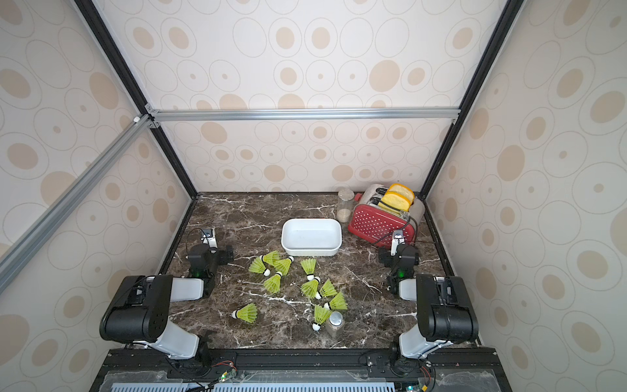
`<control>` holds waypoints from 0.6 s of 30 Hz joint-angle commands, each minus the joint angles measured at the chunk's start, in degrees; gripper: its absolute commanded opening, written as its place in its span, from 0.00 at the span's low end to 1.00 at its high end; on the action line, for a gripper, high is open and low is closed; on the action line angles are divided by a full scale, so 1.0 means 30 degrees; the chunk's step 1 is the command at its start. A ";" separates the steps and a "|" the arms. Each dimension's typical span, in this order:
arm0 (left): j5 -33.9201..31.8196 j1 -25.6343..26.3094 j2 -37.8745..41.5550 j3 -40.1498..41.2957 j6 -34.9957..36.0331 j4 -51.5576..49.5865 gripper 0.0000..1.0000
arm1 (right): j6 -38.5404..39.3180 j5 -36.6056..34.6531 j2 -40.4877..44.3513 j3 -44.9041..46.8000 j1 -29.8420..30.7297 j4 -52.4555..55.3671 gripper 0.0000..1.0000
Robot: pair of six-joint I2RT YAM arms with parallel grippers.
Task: Put the shuttlecocks into the storage box
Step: Pick up the shuttlecock at the center of the board.
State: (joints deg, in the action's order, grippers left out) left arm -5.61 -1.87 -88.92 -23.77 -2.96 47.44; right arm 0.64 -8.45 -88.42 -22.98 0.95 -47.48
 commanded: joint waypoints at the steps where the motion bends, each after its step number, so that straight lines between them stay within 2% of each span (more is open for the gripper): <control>1: 0.0074 -0.0124 0.0272 -0.0324 0.0225 -0.0076 0.99 | -0.0134 0.0152 0.0236 -0.0015 0.0003 0.0220 1.00; 6: 0.0276 -0.0081 0.0369 -0.0236 0.0340 0.0257 0.99 | -0.0294 -0.0238 0.0673 0.0023 -0.0005 0.0355 1.00; 7: 0.0322 -0.0056 0.0894 -0.0515 0.0476 -0.0838 0.99 | -0.0469 -0.0673 0.1139 -0.0107 0.0000 0.1007 1.00; 10: -0.1653 0.0535 0.2638 -0.2651 0.0357 -0.6002 0.99 | -0.1061 -0.2170 0.2899 -0.1099 0.0019 0.4317 1.00; 18: -0.3909 0.2169 0.4739 -0.5744 0.0494 -0.8168 0.99 | -0.2959 -0.2852 0.6441 -0.4794 0.0016 0.9808 1.00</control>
State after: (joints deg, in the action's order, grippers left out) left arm -13.56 3.18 -76.34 -37.17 -2.07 28.03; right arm -4.32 -15.00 -72.27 -33.32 0.95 -25.71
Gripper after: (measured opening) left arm 0.990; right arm 0.999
